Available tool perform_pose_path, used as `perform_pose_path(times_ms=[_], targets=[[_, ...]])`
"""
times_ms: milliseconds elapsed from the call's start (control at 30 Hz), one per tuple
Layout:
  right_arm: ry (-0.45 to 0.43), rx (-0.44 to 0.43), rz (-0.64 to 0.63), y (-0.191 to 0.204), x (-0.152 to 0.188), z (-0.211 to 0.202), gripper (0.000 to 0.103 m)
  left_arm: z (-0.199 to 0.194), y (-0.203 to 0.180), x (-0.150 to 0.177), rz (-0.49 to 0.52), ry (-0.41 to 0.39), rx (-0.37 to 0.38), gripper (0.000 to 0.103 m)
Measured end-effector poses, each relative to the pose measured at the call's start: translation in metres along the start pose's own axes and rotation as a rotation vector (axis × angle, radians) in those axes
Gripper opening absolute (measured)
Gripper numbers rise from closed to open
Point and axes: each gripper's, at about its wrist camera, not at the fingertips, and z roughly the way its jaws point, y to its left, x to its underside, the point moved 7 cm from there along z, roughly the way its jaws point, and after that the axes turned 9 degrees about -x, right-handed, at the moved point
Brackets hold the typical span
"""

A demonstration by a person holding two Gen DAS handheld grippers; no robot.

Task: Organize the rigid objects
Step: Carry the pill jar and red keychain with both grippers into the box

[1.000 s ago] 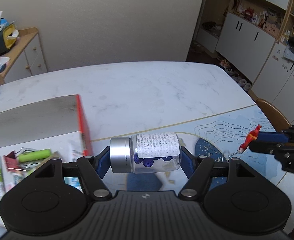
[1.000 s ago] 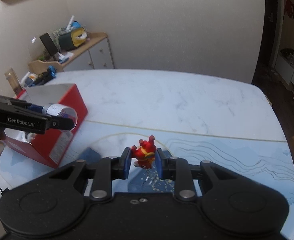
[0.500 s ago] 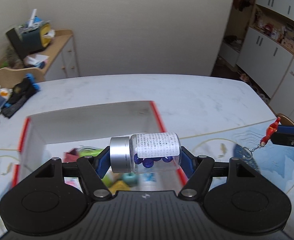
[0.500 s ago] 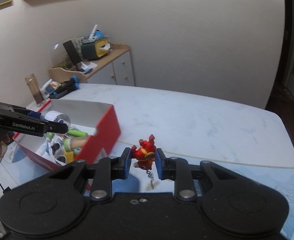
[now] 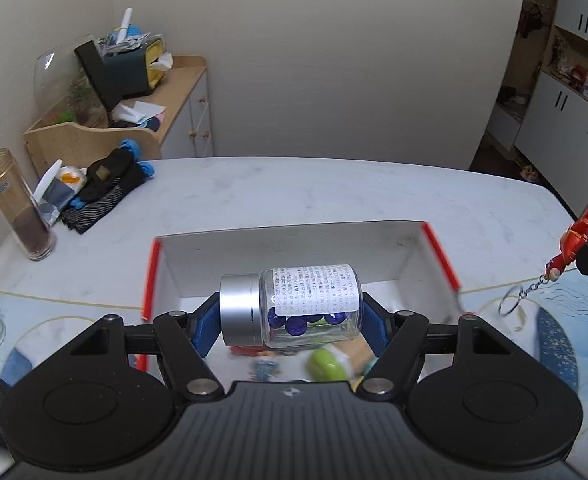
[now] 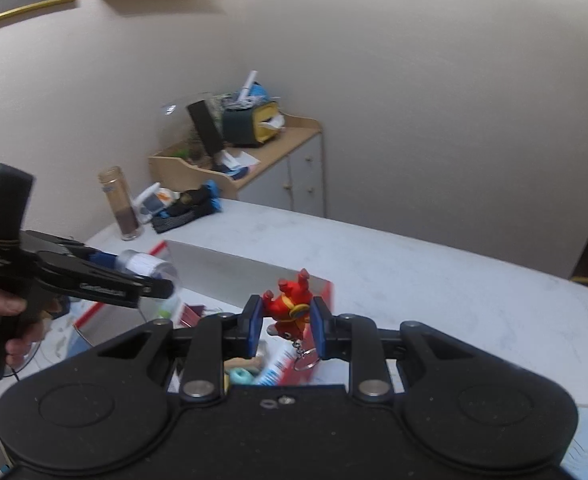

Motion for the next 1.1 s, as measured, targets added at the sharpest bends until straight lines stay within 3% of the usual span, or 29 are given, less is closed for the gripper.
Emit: perform_pose_path(times_ms=[233,567,1100], targets=[[0.044,-0.030,-0.028,0.026,-0.003,0.035,0.024,0.034,0.014,0.002,0.004,0.044,-0.006,0.070],[0.196,-0.003,-0.060,0.035,0.035,0.092,0.024,0.071,0.012,0.031,0.058,0.137,0.026,0.070],[0.330,0.010,-0.105,0.043,0.073,0.131,0.024,0.098,-0.011,0.054,0.154,0.228,0.064,0.070]])
